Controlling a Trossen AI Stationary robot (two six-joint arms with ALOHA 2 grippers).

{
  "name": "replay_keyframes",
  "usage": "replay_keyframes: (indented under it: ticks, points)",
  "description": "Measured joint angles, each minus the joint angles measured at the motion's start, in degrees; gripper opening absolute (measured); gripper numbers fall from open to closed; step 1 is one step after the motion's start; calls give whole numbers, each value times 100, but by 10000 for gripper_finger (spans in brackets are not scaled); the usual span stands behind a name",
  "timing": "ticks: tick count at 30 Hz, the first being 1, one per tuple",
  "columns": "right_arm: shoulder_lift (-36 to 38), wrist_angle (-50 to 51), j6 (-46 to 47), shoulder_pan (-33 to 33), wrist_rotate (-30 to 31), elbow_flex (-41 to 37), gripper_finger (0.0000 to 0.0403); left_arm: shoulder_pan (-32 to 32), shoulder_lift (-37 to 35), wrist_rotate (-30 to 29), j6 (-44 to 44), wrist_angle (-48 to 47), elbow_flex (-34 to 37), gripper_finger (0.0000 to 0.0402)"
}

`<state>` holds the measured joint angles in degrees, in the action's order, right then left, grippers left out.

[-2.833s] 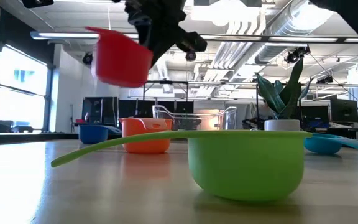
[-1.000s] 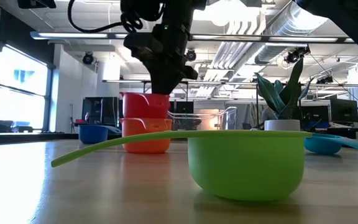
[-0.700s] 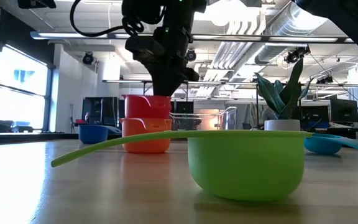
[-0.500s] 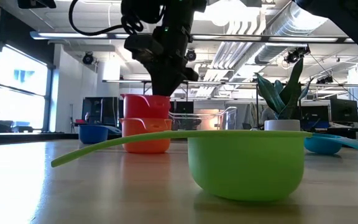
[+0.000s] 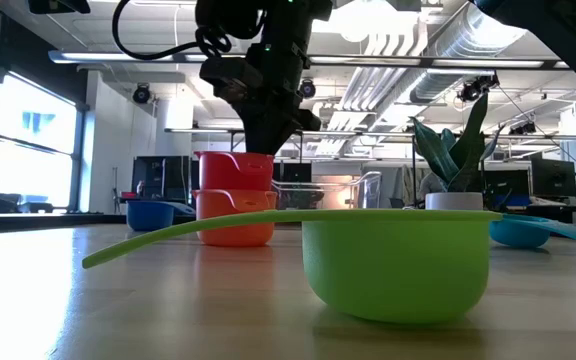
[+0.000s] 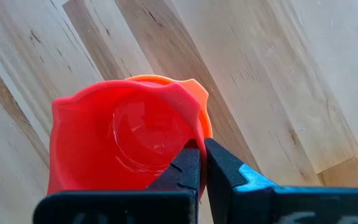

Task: Nest measuring cups in basket
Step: Stack the red measuring cup on the top of the orange measuring cup, then stack the blue measuring cup on the top of the red measuring cup

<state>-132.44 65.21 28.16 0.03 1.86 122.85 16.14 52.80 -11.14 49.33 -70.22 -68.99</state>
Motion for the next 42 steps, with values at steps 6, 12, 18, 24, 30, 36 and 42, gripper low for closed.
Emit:
replay_keyframes:
  ticks: [6,12,18,24,30,36,42]
  points:
    - [0,0,-6,0,-113,0,24,0,1,1,-1,0,0,103]
    - [0,2,23,0,-130,0,80,0,0,0,0,0,0,103]
    - [0,13,31,-44,-179,0,93,0,1,0,-1,0,0,103]
    - [0,102,411,-133,-736,2,94,0,1,0,-1,0,0,103]
    - [178,393,830,-102,-853,2,94,0,1,-19,-1,-5,0,103]
    - [591,448,1306,163,-414,9,94,0,1,-170,-5,-4,0,103]
    - [837,897,1954,484,102,9,94,0,-1,-168,-149,-4,2,103]
